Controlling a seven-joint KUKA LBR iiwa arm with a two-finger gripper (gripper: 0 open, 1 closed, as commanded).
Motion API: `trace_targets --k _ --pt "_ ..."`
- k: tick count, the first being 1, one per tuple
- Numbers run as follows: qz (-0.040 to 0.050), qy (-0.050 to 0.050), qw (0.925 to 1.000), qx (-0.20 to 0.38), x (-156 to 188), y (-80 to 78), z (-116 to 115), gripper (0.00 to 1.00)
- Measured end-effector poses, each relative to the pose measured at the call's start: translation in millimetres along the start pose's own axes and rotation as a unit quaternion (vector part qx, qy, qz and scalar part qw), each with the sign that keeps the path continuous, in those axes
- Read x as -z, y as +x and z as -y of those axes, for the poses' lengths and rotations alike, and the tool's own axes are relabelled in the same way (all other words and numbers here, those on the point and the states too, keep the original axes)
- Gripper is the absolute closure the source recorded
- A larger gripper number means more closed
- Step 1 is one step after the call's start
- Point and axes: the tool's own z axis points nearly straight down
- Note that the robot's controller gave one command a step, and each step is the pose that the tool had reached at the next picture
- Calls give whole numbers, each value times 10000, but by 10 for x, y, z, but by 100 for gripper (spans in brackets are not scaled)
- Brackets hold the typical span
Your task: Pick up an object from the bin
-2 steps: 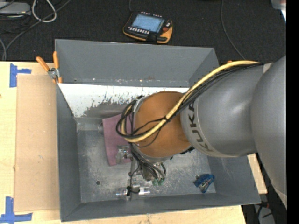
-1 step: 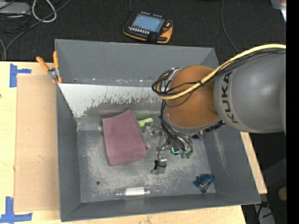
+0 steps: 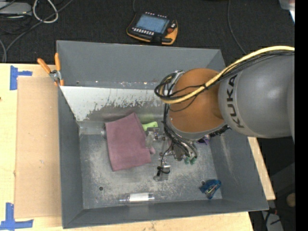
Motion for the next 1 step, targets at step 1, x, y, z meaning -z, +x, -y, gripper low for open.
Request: trace_targets --k 1 --pt "0 2 9954 963 -588 -40 -730 0"
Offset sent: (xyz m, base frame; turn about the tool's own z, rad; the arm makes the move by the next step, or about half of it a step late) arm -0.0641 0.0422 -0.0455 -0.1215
